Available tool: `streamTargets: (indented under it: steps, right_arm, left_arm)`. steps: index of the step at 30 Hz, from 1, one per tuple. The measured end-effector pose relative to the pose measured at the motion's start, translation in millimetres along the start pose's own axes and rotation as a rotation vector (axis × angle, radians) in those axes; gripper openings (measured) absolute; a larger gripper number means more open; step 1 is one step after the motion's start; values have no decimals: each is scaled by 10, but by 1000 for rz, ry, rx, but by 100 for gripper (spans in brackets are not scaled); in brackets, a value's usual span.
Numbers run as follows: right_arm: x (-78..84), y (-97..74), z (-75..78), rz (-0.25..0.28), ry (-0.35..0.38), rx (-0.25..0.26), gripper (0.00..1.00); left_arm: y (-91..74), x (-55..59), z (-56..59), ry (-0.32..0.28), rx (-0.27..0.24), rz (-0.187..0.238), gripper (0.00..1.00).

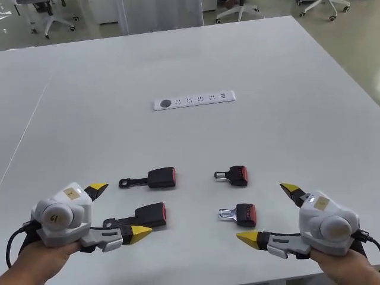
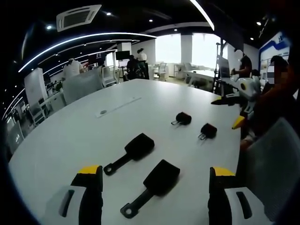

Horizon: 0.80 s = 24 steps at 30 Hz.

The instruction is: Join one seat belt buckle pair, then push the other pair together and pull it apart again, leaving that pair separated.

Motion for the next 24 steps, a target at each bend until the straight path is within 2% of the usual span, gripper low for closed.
streamTargets:
  steps: [24]
  right_arm:
    - [-4, -6, 27, -8, -4, -6, 99]
  left_arm:
    - [30, -41, 53, 14, 16, -7, 97]
Point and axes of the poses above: the centre of the closed fingertips' face, and the gripper's own axes: y roughly forward along the fingers, z roughly to its right, x roughly out of its underside, the point moved 3 cm from there along -y, roughly backward along the fingers, and after that the axes turned 12 degrees about y, right-handed, at the moved point
